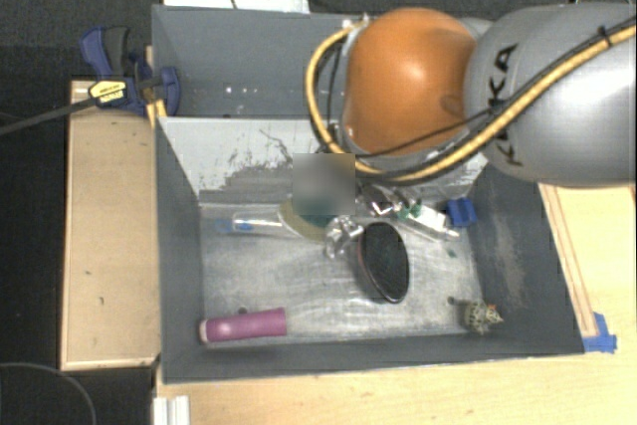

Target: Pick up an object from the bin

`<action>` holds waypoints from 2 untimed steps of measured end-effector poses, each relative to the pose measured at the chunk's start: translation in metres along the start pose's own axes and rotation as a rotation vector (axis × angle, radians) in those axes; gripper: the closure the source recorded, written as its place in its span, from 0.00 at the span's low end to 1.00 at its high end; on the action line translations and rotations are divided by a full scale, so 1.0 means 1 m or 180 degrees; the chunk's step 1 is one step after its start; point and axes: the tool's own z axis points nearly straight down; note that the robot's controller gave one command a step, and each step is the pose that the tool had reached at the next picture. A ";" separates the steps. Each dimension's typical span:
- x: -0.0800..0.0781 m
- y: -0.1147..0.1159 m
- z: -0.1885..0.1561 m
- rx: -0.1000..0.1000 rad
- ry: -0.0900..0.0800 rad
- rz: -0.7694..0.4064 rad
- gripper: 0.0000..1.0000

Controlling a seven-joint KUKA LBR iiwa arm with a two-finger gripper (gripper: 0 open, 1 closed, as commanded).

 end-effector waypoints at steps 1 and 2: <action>0.008 -0.004 0.035 -0.0005 0.0025 0.0032 1.00; -0.004 0.000 -0.048 0.0004 -0.0020 -0.0015 1.00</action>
Offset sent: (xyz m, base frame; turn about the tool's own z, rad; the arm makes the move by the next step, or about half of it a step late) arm -0.0043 -0.0071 -0.0332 0.0062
